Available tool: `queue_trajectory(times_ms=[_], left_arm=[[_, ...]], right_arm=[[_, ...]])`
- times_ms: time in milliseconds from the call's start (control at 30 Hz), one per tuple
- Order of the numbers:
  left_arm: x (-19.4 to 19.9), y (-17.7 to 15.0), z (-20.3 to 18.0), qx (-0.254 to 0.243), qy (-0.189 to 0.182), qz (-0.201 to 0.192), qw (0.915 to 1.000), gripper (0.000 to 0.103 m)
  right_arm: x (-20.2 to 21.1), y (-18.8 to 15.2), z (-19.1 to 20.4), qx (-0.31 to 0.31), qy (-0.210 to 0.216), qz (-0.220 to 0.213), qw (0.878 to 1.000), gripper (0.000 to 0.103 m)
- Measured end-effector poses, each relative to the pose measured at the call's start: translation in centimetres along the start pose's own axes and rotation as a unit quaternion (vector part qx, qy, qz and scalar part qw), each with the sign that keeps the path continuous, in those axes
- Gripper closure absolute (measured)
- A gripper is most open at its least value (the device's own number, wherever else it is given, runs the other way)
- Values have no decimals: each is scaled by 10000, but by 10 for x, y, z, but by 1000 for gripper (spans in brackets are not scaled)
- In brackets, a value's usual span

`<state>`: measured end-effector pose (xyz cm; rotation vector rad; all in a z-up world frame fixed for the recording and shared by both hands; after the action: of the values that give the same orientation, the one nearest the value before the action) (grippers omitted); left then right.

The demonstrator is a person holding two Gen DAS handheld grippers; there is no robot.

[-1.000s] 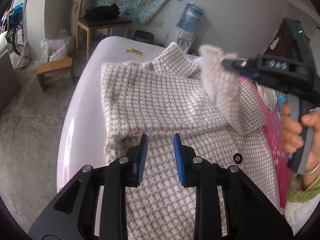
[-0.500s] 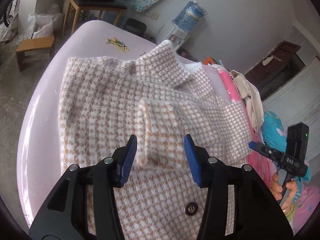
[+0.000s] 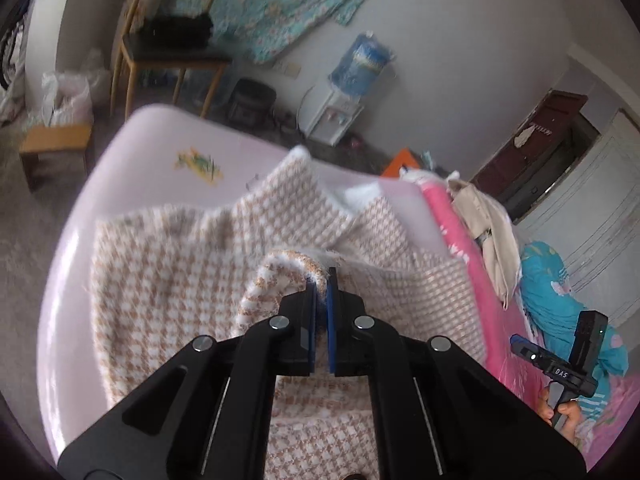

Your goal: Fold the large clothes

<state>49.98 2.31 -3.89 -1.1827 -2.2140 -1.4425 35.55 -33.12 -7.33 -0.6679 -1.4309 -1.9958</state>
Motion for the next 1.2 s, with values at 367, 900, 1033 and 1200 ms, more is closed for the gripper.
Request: queue_trajectory(times_ms=[367,900,1033,1200], left_arm=[[-15,-36,81,-17,1118,456,9927,100],[6,-34,83,-604,1441,-66,9877,92],[-12,-41,50,-826,902,310,9920,90],[-52,-70,63,-708,1217,835,9865,75]], right_arm=[[-43,26,29,701,-87,-1,9975,73],[-113,28,28,1254,-639,585,9883,73],[-112,40,50,1488,-468,320,9872,60],[-152,34,37,1506,-707,596,9843,46]])
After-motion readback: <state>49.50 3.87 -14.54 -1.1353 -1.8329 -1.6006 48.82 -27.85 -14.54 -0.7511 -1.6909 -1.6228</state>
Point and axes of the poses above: each gripper's, at about its wrist camera, not at the fingertips, and x roughly against the way its jaws point, z to its left, y to its top, the point moved 10 cm from there along -x, roughly the way its jaws point
